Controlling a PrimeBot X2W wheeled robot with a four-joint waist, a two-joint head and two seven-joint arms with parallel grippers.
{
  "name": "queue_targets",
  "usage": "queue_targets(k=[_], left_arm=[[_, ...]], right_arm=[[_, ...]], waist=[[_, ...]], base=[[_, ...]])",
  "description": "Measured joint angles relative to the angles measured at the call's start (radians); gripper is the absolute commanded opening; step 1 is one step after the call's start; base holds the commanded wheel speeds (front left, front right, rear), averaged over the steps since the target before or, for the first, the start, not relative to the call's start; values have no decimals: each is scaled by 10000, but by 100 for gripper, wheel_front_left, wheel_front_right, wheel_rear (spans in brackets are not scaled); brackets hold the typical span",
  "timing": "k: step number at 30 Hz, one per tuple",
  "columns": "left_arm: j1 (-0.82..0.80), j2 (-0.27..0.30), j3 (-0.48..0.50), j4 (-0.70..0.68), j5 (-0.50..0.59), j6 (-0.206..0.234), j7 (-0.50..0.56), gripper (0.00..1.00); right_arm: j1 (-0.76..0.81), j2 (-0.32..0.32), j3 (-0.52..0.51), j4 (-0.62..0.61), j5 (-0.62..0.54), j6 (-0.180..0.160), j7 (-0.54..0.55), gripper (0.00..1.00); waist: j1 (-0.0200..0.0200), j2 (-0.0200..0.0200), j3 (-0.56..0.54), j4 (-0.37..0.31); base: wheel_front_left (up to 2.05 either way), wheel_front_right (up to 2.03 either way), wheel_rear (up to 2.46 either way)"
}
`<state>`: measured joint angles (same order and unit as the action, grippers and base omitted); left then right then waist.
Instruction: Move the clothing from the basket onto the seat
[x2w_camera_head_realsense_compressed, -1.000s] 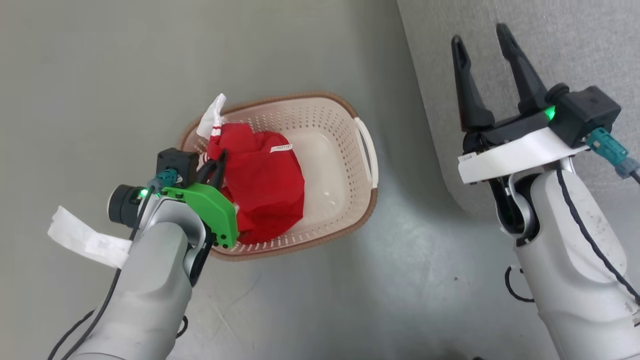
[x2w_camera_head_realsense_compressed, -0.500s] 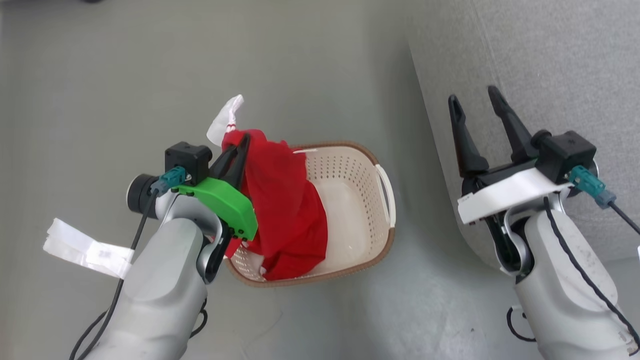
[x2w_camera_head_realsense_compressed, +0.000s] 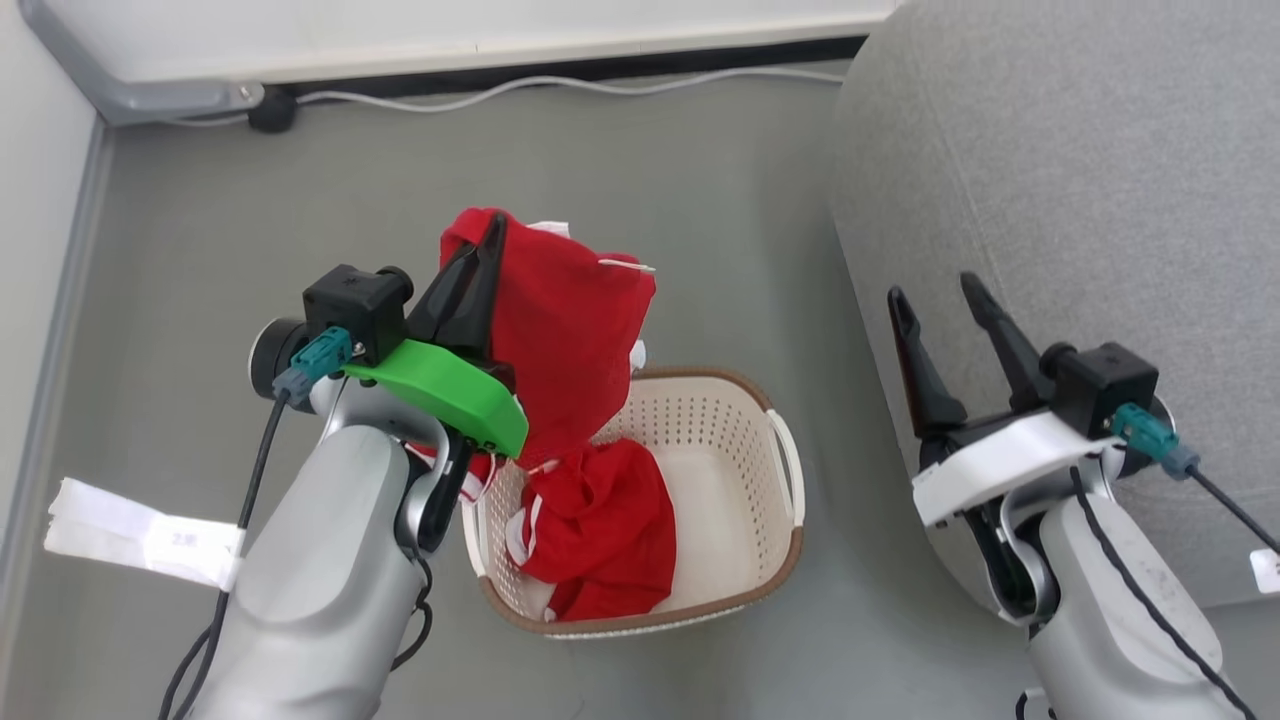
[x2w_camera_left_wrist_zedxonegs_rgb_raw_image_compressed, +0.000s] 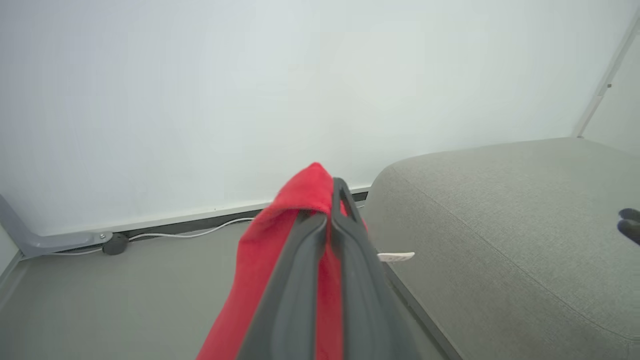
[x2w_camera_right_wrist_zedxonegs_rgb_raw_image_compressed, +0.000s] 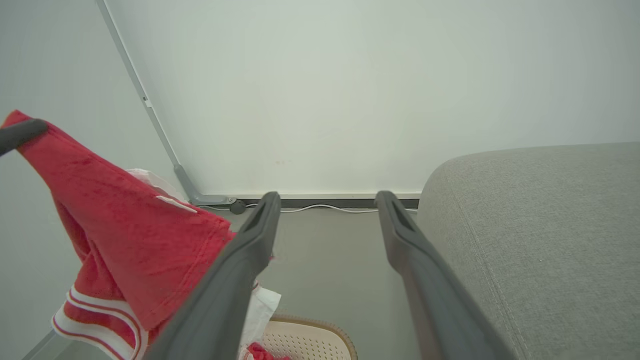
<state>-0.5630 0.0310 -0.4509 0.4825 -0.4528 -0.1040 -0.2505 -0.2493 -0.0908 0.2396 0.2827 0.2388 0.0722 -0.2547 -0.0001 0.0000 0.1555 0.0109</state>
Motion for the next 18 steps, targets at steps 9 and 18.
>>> queue_targets(k=[9, 18], left_arm=[[336, 6, 52, -1526, 280, 2, -13, 0], [764, 15, -307, -2619, 276, 73, -13, 0]], right_arm=[[587, 86, 100, 171, 92, 8, 0, 100], [971, 163, 290, 174, 105, 10, 0, 100]], waist=[[0, 0, -825, 8], [0, 0, -1351, -109]], base=[[0, 0, 0], [0, 0, 0]])
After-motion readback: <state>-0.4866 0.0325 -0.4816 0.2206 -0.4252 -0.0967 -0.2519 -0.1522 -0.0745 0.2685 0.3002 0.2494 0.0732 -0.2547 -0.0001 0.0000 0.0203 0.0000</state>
